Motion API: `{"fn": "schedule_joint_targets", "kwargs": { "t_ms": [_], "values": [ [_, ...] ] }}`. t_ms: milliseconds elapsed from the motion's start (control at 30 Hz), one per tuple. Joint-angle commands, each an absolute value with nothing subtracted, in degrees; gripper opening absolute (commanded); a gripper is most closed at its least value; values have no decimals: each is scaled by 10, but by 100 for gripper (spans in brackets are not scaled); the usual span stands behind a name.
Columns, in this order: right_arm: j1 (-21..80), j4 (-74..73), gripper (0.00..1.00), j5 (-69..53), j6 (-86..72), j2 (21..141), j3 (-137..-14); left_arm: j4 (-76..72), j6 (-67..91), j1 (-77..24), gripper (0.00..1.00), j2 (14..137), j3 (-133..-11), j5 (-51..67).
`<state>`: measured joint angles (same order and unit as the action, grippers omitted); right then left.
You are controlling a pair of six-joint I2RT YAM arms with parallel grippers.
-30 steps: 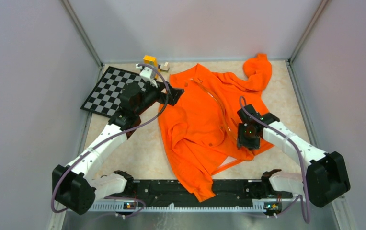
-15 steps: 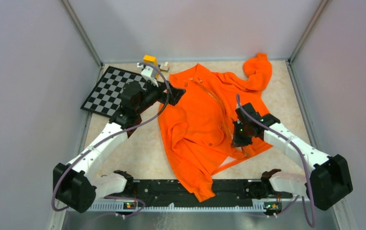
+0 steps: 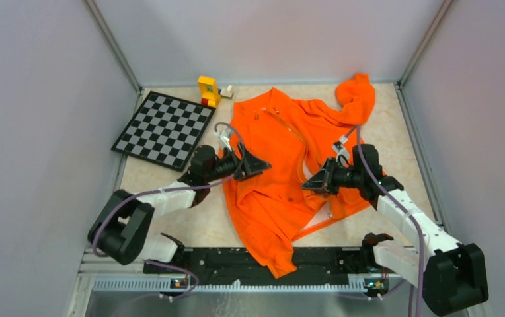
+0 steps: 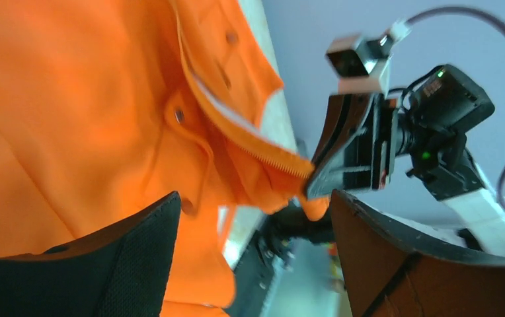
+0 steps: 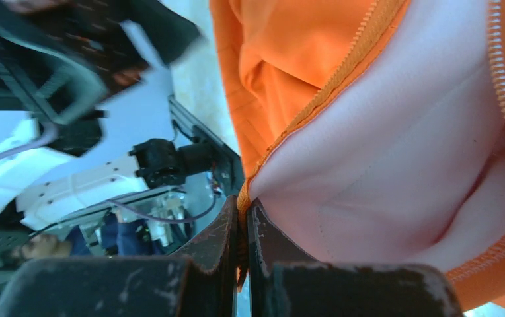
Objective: Zip up the jacket
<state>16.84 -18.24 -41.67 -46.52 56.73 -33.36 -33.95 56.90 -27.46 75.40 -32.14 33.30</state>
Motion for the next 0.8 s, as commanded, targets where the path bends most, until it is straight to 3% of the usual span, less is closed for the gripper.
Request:
{"fn": "schedule_joint_targets", "kwargs": {
  "t_ms": [0,233,400,633,667,767],
  "values": [
    [145,-33,0,-495,-543,538,-303,-602,769,-346,85,819,-278,384],
    [141,52,0,-478,-623,508,-252,-883,805,-473,74,972,-256,297],
    [141,14,0,-458,-610,498,-259,-971,796,-513,70,1054,-264,252],
    [140,3,0,-450,-604,490,-249,-990,806,-525,49,1089,-289,235],
    [141,2,0,-448,-600,489,-249,-984,801,-529,49,1084,-290,231],
    [141,-24,0,-438,-584,488,-255,-950,786,-538,62,1065,-292,227]
  ]
}}
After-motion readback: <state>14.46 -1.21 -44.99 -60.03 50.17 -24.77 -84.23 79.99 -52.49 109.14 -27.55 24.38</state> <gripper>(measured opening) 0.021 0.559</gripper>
